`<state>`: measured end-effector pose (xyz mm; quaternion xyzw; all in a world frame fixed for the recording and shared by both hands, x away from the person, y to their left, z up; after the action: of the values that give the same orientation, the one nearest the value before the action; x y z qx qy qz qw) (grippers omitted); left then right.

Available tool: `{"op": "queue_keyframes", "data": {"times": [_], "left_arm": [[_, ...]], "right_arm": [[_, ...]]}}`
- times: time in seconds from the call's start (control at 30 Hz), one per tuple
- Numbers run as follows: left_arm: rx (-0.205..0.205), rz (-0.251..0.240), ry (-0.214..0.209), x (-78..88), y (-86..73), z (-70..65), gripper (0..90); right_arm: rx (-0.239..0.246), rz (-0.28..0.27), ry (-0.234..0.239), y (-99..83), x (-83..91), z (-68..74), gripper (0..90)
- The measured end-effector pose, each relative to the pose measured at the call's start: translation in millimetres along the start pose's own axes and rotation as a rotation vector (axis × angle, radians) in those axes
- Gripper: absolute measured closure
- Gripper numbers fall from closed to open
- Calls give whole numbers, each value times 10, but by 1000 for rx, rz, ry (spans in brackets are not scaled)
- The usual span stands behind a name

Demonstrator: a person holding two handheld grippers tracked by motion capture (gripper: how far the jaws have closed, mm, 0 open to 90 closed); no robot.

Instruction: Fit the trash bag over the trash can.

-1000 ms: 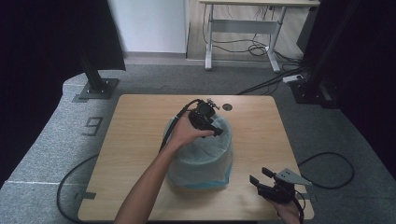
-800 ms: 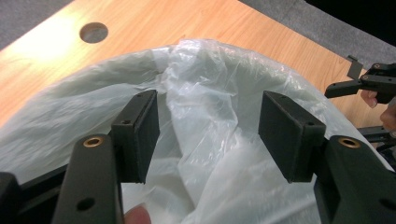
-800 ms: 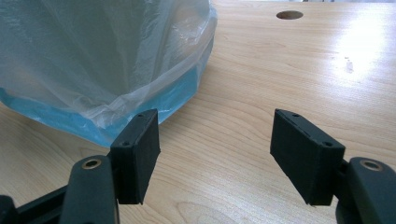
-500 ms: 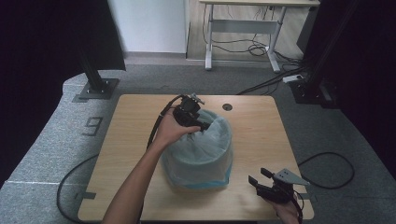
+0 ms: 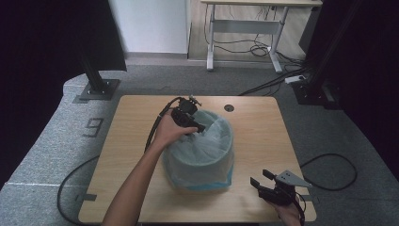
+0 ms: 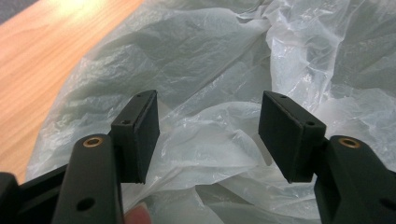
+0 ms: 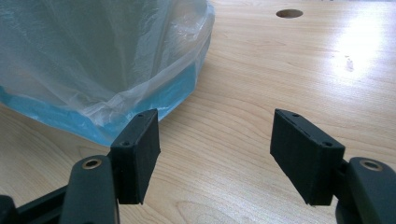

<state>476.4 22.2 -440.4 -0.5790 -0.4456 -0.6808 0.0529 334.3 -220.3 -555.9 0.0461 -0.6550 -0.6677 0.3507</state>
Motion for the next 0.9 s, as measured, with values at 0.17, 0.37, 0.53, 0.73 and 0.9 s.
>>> {"op": "queue_keyframes", "data": {"times": [0.17, 0.37, 0.53, 0.73, 0.9], "left_arm": [[4, 52, -7, -47, -52, -3, 381], [-8, 22, -11, 4, -27, -39, 378], [-50, -28, -28, 115, 13, -199, 377], [-116, -74, -49, 229, 42, -459, 378], [-159, -77, -73, 248, 34, -639, 378]], "right_arm": [[-6, -8, -14, 6, 5, -23, 322], [-8, -10, -18, 8, 11, -34, 323], [-5, -9, -17, 6, 6, -27, 323], [1, -4, -18, -2, 2, -20, 324], [0, -6, -18, 0, 0, -13, 323]]}}
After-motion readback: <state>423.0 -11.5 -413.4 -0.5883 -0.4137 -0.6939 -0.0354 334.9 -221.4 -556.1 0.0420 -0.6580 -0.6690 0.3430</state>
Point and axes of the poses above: each handheld gripper's, and its own axes: x roughly backward along the jaws, y roughly out of its top, z roughly to its left, the point moved 10 cm from there along -x, roughly forward along the jaws, and after that the axes turned 1 degree about -z, right-handed, at the moved point
